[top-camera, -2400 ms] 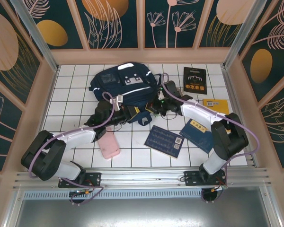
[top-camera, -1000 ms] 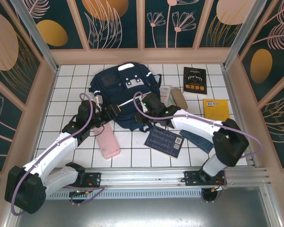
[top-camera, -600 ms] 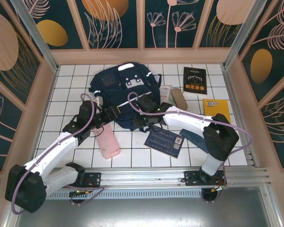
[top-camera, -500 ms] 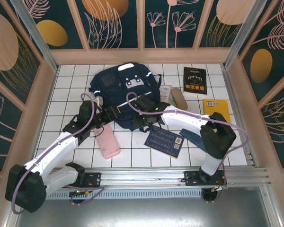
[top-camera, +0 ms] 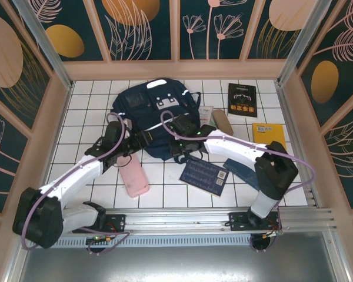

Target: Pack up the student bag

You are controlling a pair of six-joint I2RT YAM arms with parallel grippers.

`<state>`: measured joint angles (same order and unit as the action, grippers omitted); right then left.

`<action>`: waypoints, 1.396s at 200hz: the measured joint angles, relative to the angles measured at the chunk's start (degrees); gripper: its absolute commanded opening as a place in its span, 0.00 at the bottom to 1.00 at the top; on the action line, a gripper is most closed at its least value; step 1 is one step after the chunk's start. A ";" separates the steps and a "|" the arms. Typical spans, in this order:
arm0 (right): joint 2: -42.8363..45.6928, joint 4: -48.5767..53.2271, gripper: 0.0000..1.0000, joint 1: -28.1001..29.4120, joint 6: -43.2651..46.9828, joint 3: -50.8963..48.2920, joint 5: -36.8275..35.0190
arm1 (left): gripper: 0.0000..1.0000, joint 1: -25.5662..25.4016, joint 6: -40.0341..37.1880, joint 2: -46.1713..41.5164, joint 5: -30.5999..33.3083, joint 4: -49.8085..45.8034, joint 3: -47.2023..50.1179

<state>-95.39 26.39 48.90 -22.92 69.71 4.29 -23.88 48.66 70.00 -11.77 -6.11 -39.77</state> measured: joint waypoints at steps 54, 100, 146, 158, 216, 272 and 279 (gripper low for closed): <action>1.18 -2.25 0.00 -1.03 -1.07 -1.77 3.91 | 0.68 0.00 12.09 5.40 -5.73 3.37 -0.13; 1.18 -4.15 0.00 -0.74 -2.12 -2.40 5.29 | 0.61 0.04 17.57 8.98 -7.76 6.47 0.28; 1.29 -5.33 0.00 -0.20 -2.80 -3.74 4.92 | 0.15 0.24 20.31 11.85 -8.37 9.81 1.03; 1.29 -5.35 0.00 -0.09 -2.75 -4.02 4.68 | 0.08 0.37 20.85 11.93 -8.26 10.25 1.36; 3.15 -5.38 0.00 0.31 -1.29 -4.68 2.91 | 0.00 0.33 20.09 6.86 -3.72 9.73 2.10; 5.09 -4.94 0.00 -1.09 2.19 -5.73 1.55 | 0.00 2.34 18.34 3.02 -2.49 7.17 2.84; 5.27 -4.90 0.00 -1.51 2.71 -6.08 1.57 | 0.00 2.80 17.97 2.51 -2.49 6.60 2.99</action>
<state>-90.13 21.50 47.40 -20.21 63.64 5.87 -21.08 66.63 72.51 -14.26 0.49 -36.77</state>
